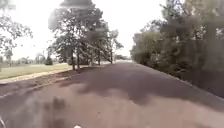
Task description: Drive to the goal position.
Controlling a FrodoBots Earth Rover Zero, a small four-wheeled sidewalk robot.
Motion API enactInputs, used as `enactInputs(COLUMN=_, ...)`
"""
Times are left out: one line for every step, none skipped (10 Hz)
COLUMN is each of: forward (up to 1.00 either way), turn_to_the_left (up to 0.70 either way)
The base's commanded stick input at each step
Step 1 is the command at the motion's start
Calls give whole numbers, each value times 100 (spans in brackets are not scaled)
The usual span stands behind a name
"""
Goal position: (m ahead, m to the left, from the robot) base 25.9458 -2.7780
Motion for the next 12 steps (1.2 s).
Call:
enactInputs(forward=100, turn_to_the_left=-8)
enactInputs(forward=100, turn_to_the_left=-8)
enactInputs(forward=100, turn_to_the_left=-8)
enactInputs(forward=100, turn_to_the_left=-9)
enactInputs(forward=100, turn_to_the_left=-9)
enactInputs(forward=100, turn_to_the_left=-9)
enactInputs(forward=100, turn_to_the_left=-9)
enactInputs(forward=100, turn_to_the_left=-9)
enactInputs(forward=100, turn_to_the_left=-9)
enactInputs(forward=100, turn_to_the_left=-9)
enactInputs(forward=100, turn_to_the_left=-9)
enactInputs(forward=100, turn_to_the_left=-9)
